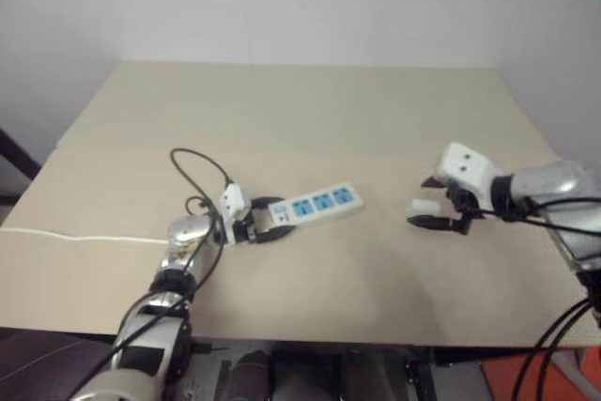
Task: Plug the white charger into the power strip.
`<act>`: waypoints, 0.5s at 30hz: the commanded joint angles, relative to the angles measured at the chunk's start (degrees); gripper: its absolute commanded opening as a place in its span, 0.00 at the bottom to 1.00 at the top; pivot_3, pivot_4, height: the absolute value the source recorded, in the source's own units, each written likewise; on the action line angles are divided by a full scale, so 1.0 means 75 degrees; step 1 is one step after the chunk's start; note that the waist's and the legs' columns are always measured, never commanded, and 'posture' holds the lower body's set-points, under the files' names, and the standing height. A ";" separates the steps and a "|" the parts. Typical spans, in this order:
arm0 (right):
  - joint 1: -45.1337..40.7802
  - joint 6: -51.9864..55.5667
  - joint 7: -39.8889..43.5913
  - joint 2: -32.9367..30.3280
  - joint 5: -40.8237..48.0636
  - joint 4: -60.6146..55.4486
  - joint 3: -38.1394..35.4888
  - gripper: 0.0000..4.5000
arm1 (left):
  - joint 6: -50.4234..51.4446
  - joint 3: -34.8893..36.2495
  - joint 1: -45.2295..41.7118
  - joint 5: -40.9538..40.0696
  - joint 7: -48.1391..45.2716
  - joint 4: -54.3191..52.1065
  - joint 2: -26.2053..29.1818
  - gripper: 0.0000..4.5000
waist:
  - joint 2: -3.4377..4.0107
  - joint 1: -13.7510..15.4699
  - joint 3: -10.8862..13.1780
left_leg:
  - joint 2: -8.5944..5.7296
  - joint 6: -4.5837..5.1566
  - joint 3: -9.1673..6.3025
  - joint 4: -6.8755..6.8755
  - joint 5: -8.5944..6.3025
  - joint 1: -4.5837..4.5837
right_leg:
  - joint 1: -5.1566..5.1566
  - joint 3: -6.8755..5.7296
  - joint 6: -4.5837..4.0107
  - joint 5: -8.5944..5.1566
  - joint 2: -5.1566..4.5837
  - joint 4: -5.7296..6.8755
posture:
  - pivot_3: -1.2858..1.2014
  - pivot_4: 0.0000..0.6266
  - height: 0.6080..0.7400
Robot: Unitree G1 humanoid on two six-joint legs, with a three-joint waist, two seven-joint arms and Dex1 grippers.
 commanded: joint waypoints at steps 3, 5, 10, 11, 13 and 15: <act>-0.1861 -0.0421 0.1156 0.0568 -0.1415 0.1566 0.1392 1.00 | 0.0040 -0.0497 -0.0319 0.0476 -0.0496 0.0384 -0.0097 0.72 | 0.0001 0.0028 -0.0001 | 0.0001 0.0000 -0.0002 0.0007 0.0000 -0.0016 | -0.0009 -0.0012 0.0000 0.0000 0.0001 0.0000 | 0.52 0.24 1.00; -0.2369 -0.0775 0.1254 0.0873 -0.2007 0.2327 0.1842 1.00 | 0.0044 -0.0514 -0.0373 0.0510 -0.0531 0.0440 -0.0097 0.72 | 0.0001 0.0039 -0.0001 | 0.0000 0.0000 -0.0003 0.0006 0.0000 -0.0025 | -0.0018 -0.0014 0.0000 0.0000 0.0000 0.0000 | 0.52 0.24 1.00; -0.3019 -0.1891 0.1562 0.1320 -0.3200 0.4073 0.2641 1.00 | -0.0036 -0.0493 -0.0341 0.0544 -0.0510 0.0445 -0.0105 0.72 | 0.0004 0.0083 -0.0003 | -0.0002 -0.0002 0.0005 0.0007 0.0001 -0.0045 | -0.0051 -0.0013 -0.0001 0.0001 -0.0001 0.0015 | 0.52 0.24 1.00; -0.3074 -0.2020 0.1623 0.1404 -0.3295 0.4297 0.2676 1.00 | -0.0058 -0.0485 -0.0317 0.0538 -0.0502 0.0436 -0.0105 0.72 | 0.0005 0.0084 -0.0003 | -0.0003 -0.0003 0.0008 0.0007 0.0001 -0.0047 | -0.0056 -0.0012 -0.0001 0.0001 -0.0002 0.0016 | 0.52 0.24 1.00; -0.3141 -0.2272 0.1644 0.1558 -0.3509 0.4682 0.2711 1.00 | -0.0150 -0.0465 -0.0253 0.0555 -0.0381 0.0422 -0.0106 0.72 | 0.0006 0.0068 -0.0004 | -0.0002 -0.0003 0.0015 0.0007 0.0002 -0.0052 | -0.0068 -0.0007 -0.0002 0.0002 -0.0002 0.0022 | 0.52 0.24 1.00; -0.3177 -0.2455 0.1661 0.1690 -0.3662 0.4976 0.2686 1.00 | -0.0177 -0.0453 -0.0203 0.0557 -0.0295 0.0400 -0.0106 0.72 | 0.0008 0.0061 -0.0005 | 0.0000 -0.0004 0.0018 0.0007 0.0002 -0.0049 | -0.0071 -0.0005 -0.0003 0.0002 -0.0001 0.0026 | 0.52 0.24 1.00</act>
